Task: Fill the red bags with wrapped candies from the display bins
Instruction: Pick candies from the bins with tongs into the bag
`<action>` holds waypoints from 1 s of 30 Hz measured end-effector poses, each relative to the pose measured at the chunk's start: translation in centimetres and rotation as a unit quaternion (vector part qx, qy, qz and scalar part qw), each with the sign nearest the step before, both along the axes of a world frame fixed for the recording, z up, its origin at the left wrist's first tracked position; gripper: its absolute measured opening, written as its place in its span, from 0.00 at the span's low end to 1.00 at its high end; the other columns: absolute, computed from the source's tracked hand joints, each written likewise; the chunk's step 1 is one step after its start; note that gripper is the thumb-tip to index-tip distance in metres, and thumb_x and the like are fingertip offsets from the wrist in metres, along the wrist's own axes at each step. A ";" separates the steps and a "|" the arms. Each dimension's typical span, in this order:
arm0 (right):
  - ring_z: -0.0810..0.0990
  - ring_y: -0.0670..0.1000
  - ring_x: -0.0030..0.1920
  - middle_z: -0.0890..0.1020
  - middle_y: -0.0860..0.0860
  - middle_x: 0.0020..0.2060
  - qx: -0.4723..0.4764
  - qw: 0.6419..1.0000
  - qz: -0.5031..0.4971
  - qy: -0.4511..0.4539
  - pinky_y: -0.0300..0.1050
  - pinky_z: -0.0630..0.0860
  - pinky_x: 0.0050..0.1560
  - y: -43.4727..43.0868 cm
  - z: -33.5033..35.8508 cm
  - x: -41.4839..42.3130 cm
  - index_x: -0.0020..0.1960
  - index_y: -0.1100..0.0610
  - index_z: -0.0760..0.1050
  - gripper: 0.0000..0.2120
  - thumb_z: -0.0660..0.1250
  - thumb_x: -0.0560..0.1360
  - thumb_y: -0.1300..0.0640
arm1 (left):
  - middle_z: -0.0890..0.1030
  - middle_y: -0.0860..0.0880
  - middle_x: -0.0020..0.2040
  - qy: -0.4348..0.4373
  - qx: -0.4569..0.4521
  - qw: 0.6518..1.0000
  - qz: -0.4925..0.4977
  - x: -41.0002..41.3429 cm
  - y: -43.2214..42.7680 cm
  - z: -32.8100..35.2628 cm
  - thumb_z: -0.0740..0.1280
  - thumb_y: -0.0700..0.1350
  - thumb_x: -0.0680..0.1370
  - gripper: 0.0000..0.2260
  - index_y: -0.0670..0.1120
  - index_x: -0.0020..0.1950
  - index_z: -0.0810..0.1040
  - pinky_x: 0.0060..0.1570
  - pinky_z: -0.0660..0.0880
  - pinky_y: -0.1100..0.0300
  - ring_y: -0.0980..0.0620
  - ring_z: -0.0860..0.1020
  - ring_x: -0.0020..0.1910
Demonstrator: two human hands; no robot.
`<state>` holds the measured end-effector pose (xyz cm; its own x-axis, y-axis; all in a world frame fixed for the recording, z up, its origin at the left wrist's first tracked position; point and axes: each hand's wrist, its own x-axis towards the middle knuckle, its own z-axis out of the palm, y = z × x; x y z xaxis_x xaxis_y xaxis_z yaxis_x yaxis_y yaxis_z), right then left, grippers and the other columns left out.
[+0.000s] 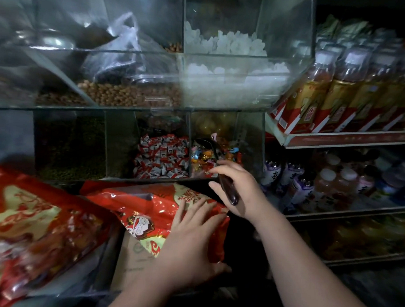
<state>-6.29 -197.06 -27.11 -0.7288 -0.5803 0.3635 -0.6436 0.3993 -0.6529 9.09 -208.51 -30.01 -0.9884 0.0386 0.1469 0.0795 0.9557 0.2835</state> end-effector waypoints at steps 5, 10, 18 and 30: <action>0.73 0.54 0.73 0.76 0.53 0.70 0.110 0.993 0.035 0.019 0.32 0.61 0.72 0.8 0.7 -1.0 0.70 0.52 0.78 0.24 0.76 0.74 0.57 | 0.78 0.57 0.62 0.129 0.082 0.984 0.093 0.4 0.1 -0.1 0.74 0.48 0.70 0.12 0.56 0.53 0.82 0.75 0.54 0.39 0.52 0.73 0.68; 0.60 0.55 0.81 0.65 0.50 0.80 0.254 0.966 0.039 0.029 0.55 0.50 0.82 0.9 0.5 -0.7 0.79 0.42 0.65 0.39 0.76 0.72 0.54 | 0.80 0.58 0.60 0.224 0.204 0.943 0.136 1.9 -1.4 2.6 0.72 0.46 0.77 0.04 0.54 0.50 0.84 0.69 0.69 0.44 0.55 0.76 0.65; 0.62 0.45 0.78 0.60 0.44 0.81 0.111 0.990 -0.035 -0.078 0.43 0.58 0.78 2.7 3.5 3.7 0.80 0.36 0.60 0.43 0.61 0.75 0.72 | 0.84 0.63 0.53 0.298 0.379 0.842 0.242 5.9 -3.8 8.4 0.71 0.45 0.77 0.05 0.55 0.46 0.85 0.57 0.78 0.55 0.64 0.80 0.55; 0.82 0.48 0.51 0.82 0.42 0.56 0.188 0.969 -0.109 -0.119 0.46 0.78 0.45 1.9 7.3 13.7 0.75 0.35 0.57 0.38 0.70 0.69 0.37 | 0.86 0.46 0.52 0.355 0.639 0.629 0.265 8.6 -7.3 10.8 0.72 0.46 0.76 0.05 0.47 0.48 0.86 0.57 0.78 0.37 0.43 0.84 0.53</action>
